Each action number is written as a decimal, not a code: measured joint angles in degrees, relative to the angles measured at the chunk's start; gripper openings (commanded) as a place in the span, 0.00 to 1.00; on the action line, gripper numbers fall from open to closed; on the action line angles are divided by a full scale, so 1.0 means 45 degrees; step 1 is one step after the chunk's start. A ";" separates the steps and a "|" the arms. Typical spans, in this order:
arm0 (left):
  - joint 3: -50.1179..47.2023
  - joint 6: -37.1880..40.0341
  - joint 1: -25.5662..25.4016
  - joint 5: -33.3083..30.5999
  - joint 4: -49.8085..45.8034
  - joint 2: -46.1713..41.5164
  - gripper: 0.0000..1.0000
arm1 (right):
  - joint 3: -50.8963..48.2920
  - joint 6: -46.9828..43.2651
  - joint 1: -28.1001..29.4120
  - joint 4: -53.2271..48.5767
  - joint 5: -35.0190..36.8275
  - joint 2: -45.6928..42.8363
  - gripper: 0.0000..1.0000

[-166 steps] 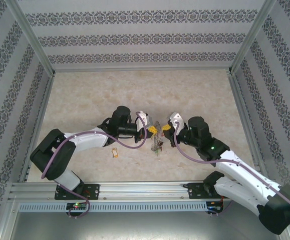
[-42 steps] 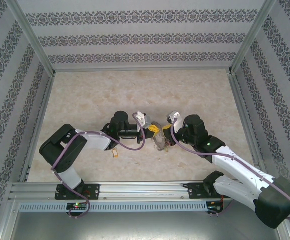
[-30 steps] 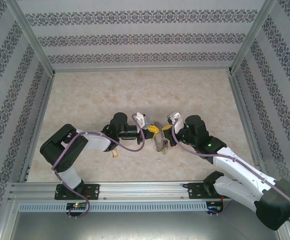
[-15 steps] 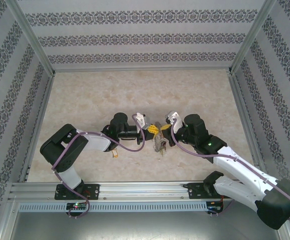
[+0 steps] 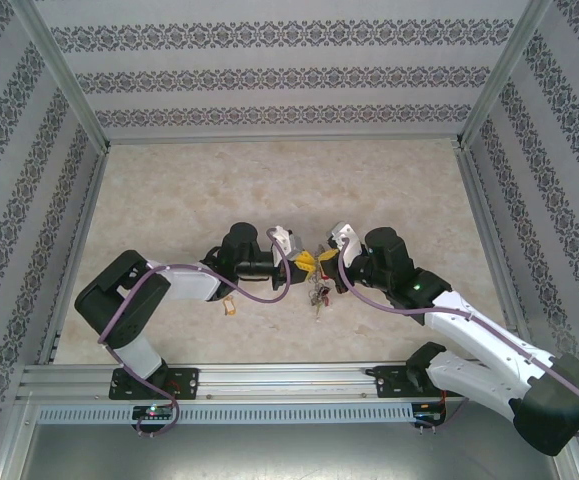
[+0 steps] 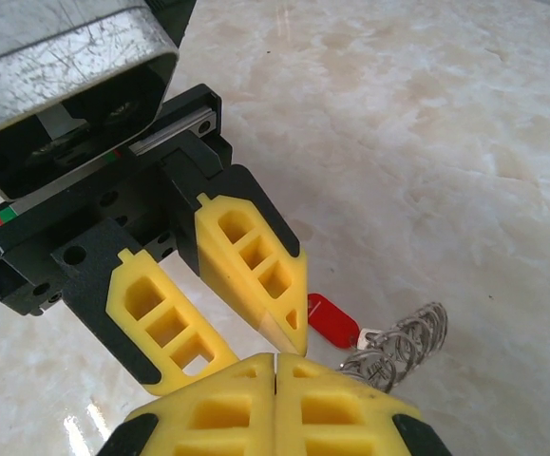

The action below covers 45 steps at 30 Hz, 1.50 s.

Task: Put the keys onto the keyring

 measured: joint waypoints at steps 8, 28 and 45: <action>0.0277 0.0607 -0.0083 0.0272 -0.0986 -0.0272 0.26 | 0.0068 0.0000 0.0000 -0.0015 0.0000 0.0044 0.00; 0.0437 0.1302 -0.0092 -0.0160 -0.1889 -0.0588 0.24 | 0.0087 -0.0005 0.0005 -0.0024 -0.0243 0.0073 0.00; 0.1083 0.2001 -0.0223 -0.0121 -0.2919 -0.0709 0.17 | 0.0209 -0.0005 0.0005 0.0024 -0.0573 0.0306 0.00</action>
